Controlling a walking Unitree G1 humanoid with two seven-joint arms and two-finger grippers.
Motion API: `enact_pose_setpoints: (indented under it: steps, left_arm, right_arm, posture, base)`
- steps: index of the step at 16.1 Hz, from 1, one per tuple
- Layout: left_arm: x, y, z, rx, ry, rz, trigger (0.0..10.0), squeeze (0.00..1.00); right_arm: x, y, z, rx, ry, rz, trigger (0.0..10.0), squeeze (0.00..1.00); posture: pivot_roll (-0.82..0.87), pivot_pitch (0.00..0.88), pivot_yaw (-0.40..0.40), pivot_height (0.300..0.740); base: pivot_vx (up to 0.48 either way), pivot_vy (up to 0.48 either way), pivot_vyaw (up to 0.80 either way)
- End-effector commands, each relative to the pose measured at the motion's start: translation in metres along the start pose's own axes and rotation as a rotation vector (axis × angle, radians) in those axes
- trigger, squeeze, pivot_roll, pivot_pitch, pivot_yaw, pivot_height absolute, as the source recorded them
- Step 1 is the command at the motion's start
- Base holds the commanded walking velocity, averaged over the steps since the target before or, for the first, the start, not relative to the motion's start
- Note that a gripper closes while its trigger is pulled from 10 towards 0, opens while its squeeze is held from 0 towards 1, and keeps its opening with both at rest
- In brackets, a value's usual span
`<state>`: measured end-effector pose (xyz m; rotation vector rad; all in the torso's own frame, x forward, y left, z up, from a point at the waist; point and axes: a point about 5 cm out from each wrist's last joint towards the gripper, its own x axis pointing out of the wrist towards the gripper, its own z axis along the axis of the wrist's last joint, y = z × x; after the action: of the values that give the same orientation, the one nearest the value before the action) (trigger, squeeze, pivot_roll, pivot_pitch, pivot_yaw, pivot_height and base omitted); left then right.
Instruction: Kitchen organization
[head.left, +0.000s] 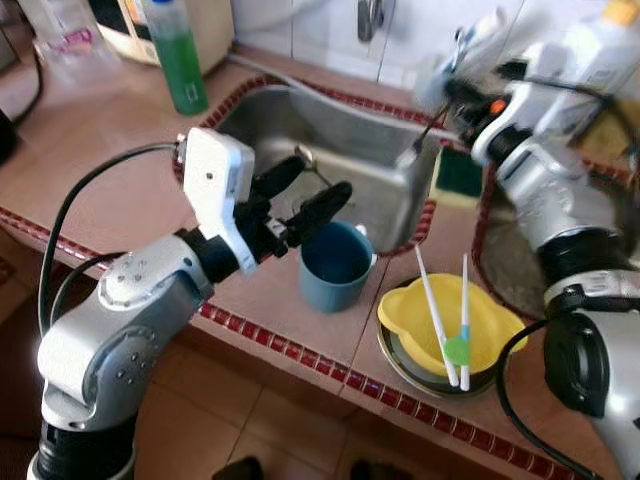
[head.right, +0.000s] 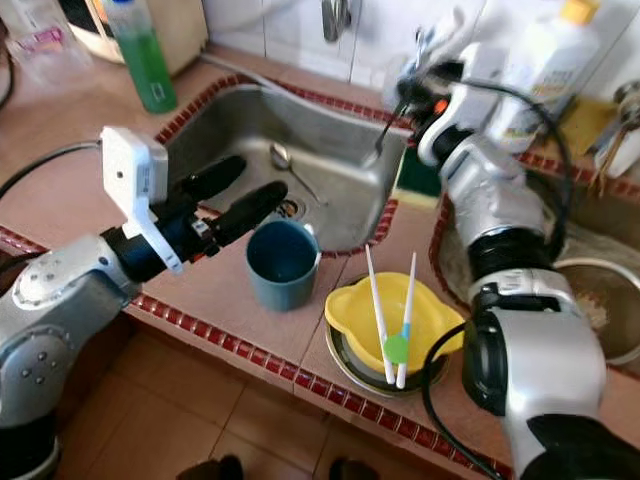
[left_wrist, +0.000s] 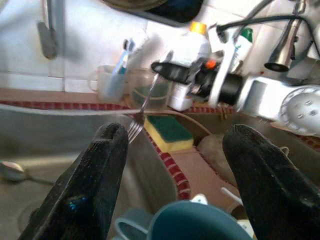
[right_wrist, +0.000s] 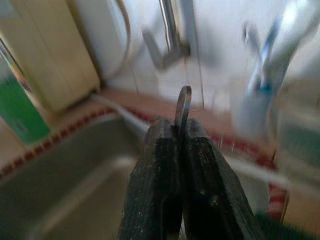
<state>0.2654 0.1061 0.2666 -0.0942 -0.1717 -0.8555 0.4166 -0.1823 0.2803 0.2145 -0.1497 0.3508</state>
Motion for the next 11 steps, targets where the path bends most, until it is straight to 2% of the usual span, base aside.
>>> enact_pose_setpoints:
  steps: [1, 2, 5, 7, 11]
  left_arm:
    - [0.000, -0.006, 0.004, 0.011, 0.007, -0.024, 10.0, 0.00]
    - [0.001, -0.010, 0.004, 0.008, 0.014, -0.052, 10.0, 0.00]
    - [0.000, -0.023, 0.008, 0.004, 0.032, -0.141, 10.0, 0.00]
    - [-0.002, -0.031, 0.010, -0.011, 0.056, -0.201, 10.0, 0.00]
    - [-0.004, -0.038, 0.010, -0.018, 0.080, -0.233, 10.0, 0.00]
  right_arm:
    - [0.003, 0.002, 0.007, -0.017, -0.011, 0.011, 10.0, 0.00]
    - [0.004, 0.005, 0.001, -0.029, 0.032, 0.040, 10.0, 0.00]
    - [0.006, 0.011, -0.005, 0.017, 0.049, 0.119, 10.0, 0.00]
    - [0.008, 0.018, -0.007, 0.086, 0.050, 0.187, 10.0, 0.00]
    - [0.009, 0.025, -0.009, 0.144, 0.058, 0.285, 10.0, 0.00]
  posture:
    - [-0.11, 0.284, -0.024, 0.740]
    - [-0.10, 0.283, -0.023, 0.740]
    - [-0.10, 0.286, -0.023, 0.740]
    - [-0.09, 0.284, -0.023, 0.740]
    - [-0.09, 0.269, -0.032, 0.740]
  base:
    - [0.000, 0.000, 0.00]
    - [0.000, 0.000, 0.00]
    - [0.000, 0.000, 0.00]
    - [0.000, 0.000, 0.00]
    - [0.000, 0.000, 0.00]
